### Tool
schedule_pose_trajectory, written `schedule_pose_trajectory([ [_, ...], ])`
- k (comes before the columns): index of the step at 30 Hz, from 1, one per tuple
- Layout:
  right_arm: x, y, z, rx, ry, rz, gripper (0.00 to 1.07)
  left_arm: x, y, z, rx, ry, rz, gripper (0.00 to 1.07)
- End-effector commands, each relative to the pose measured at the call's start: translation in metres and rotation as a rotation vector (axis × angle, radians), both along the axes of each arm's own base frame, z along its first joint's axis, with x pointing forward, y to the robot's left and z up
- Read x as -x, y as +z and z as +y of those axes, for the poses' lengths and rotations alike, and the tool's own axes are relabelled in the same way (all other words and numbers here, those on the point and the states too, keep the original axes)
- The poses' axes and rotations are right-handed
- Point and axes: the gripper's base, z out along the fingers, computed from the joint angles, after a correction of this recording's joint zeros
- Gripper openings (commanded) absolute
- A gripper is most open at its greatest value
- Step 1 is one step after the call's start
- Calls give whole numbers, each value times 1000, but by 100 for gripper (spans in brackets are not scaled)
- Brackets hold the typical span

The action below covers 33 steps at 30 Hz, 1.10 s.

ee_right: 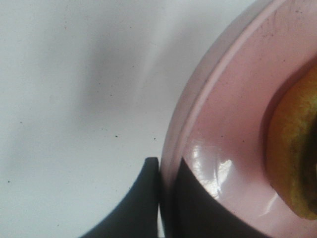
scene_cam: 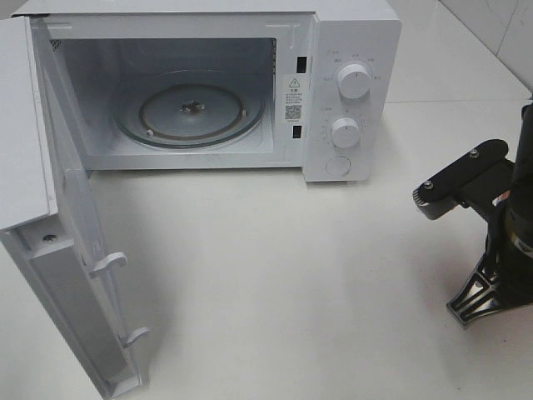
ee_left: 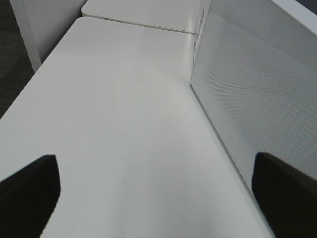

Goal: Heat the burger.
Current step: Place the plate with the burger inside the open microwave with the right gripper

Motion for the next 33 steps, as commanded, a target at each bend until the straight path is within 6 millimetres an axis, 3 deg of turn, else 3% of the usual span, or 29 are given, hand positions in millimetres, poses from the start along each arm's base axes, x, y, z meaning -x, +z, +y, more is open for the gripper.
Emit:
schedule_pose_trajectory([
  [1, 4, 8, -1, 64, 57, -8, 0, 2, 0, 0, 4, -7, -22, 98],
  [33, 47, 16, 46, 114, 458, 13, 0, 2, 0, 0, 4, -7, -22, 98],
])
